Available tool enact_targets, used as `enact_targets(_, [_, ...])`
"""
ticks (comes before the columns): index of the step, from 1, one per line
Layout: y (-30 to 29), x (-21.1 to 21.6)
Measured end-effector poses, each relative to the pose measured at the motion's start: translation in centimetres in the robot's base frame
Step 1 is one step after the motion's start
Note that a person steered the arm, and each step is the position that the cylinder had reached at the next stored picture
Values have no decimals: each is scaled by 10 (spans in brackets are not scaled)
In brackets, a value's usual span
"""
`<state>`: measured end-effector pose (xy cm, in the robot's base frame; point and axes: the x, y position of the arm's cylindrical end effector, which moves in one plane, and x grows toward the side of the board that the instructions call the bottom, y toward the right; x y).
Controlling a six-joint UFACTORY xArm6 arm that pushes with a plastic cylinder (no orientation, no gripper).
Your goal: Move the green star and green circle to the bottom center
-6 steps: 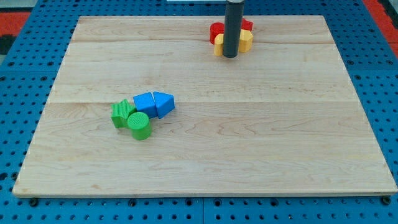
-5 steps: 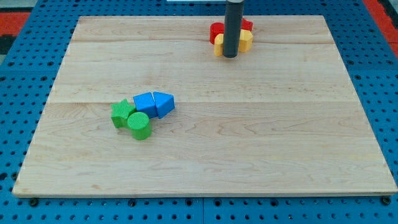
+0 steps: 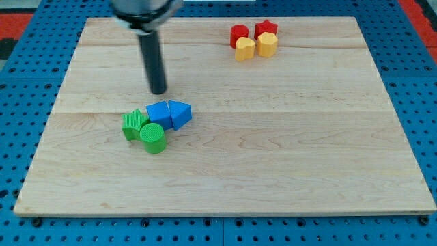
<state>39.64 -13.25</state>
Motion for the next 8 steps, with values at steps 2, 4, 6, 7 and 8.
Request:
enact_targets(2, [-19, 18])
enact_targets(4, [25, 70])
enact_targets(6, [5, 63])
enact_targets(7, [-33, 65])
enact_targets(8, [15, 112])
